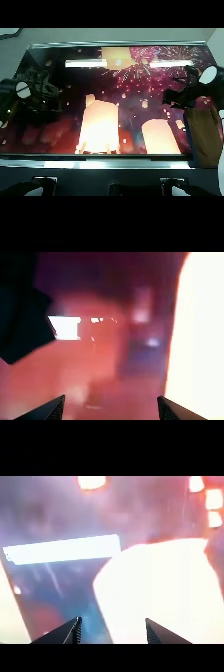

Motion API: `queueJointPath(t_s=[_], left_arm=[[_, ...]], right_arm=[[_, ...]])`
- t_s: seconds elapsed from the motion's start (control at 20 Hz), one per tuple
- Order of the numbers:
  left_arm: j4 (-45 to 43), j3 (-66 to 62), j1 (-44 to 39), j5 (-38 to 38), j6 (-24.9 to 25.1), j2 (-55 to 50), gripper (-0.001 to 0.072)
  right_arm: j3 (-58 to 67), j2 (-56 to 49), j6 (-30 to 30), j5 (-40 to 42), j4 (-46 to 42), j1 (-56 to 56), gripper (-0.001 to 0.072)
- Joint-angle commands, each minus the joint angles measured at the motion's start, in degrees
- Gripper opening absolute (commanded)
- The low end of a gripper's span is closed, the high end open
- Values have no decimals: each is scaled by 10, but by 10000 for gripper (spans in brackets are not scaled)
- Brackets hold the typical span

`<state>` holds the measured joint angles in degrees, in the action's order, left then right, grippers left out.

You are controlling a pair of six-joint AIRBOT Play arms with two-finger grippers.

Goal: Fold the shirts.

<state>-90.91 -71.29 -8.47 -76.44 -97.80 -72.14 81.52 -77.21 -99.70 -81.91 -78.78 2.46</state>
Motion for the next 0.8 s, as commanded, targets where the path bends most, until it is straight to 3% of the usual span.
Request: queueJointPath(t_s=[0.0,0.75], left_arm=[[18,49,-6,20,-23,5,716],[18,49,-5,20,-23,1,716]], right_arm=[[-12,-9,-13,-11,-21,-28,508],[-12,-9,-13,-6,-24,-28,507]])
